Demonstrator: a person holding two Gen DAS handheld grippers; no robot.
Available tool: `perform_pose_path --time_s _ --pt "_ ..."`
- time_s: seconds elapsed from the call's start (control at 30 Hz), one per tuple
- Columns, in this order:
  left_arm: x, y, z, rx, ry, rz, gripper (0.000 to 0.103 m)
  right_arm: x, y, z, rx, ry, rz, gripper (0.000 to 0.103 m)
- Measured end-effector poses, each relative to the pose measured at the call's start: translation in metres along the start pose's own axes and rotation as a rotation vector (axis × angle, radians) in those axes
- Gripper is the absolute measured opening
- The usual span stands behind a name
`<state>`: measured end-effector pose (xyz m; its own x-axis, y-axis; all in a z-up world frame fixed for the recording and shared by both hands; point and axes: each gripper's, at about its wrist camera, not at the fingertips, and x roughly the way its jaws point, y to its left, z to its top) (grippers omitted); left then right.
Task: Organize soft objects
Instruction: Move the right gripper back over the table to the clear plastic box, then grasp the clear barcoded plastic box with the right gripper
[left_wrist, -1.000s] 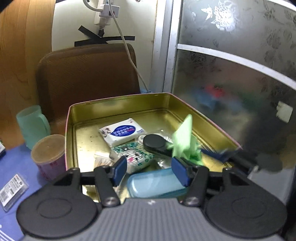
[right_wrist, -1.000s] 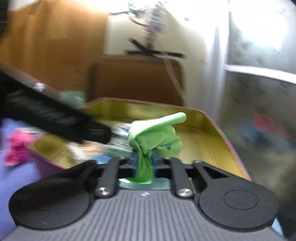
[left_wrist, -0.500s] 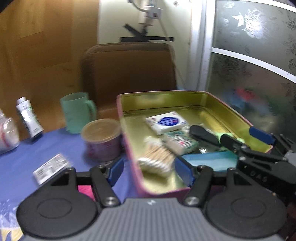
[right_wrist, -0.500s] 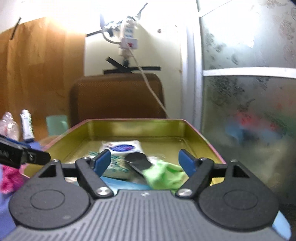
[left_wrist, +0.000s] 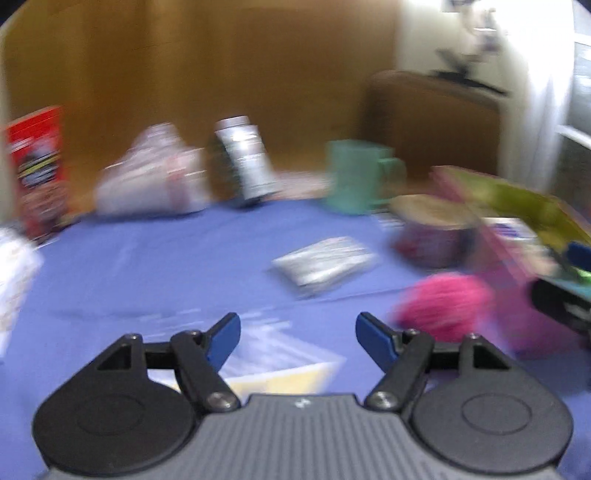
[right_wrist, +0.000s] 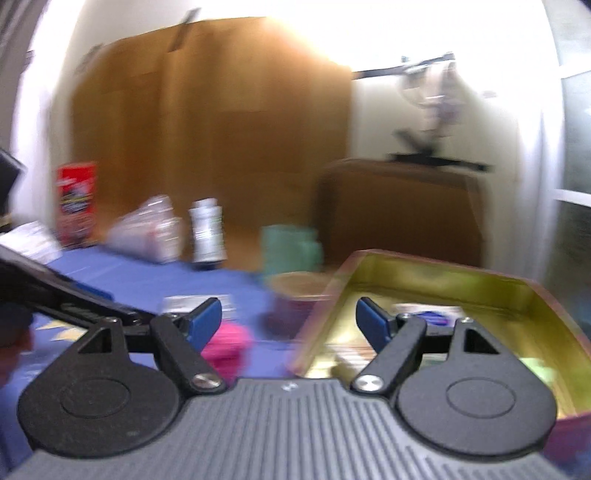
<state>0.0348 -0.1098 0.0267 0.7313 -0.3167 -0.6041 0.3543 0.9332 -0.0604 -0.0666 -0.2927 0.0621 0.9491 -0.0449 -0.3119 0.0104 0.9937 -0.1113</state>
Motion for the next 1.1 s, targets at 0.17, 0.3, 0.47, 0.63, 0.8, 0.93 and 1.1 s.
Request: perform_pose_path --time_s 0.17,0.3,0.47,0.63,0.8,0.93,1.1 --pt "0.017 0.052 -0.013 -0.050 0.005 0.198 0.071 0.052 0.036 0.017 -0.015 0.131 0.181 0.079" --pt "0.023 0.083 -0.016 -0.165 0.000 0.223 0.074 0.116 0.059 0.036 0.048 0.276 0.211 0.082" --pt "0.023 0.090 -0.015 -0.182 -0.008 0.214 0.075 0.193 0.054 0.034 0.260 0.492 0.040 0.091" --pt "0.021 0.089 -0.018 -0.196 -0.015 0.203 0.076 0.205 0.058 0.026 0.363 0.496 -0.031 0.101" --pt "0.021 0.091 -0.020 -0.218 -0.026 0.187 0.076 0.220 0.084 0.025 0.251 0.483 -0.075 0.102" --pt "0.020 0.092 -0.020 -0.225 -0.029 0.181 0.077 0.228 0.104 0.021 0.126 0.443 -0.059 0.090" --pt "0.019 0.093 -0.020 -0.236 -0.034 0.172 0.077 0.225 0.113 0.023 0.071 0.427 0.062 0.064"
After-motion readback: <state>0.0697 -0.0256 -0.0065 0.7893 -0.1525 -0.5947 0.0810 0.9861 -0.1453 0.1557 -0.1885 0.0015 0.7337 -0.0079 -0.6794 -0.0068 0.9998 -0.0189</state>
